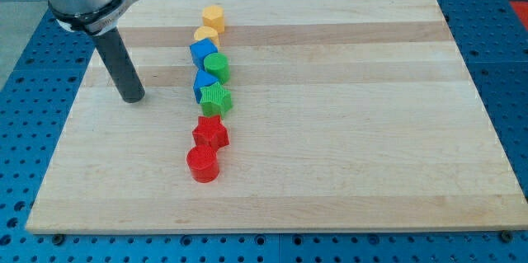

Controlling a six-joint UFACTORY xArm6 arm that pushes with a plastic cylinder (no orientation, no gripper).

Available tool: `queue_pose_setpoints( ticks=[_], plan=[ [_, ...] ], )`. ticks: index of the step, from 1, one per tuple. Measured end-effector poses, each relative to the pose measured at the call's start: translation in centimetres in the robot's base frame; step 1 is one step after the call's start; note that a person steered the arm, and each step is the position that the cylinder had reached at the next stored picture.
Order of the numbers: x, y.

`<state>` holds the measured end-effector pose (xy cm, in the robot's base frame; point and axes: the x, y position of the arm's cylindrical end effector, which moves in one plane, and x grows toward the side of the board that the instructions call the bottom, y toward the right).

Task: Move your arm closer to blue triangle

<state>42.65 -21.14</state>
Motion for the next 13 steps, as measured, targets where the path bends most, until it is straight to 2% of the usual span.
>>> queue_pose_setpoints(
  ticks=[2, 4, 5, 7, 8, 13],
  plan=[
    [-0.1, 0.2],
    [-10.3, 3.7],
    [-10.3, 3.7],
    [-12.9, 12.7],
    [-13.9, 15.4],
    [-13.4, 16.3]
  ],
)
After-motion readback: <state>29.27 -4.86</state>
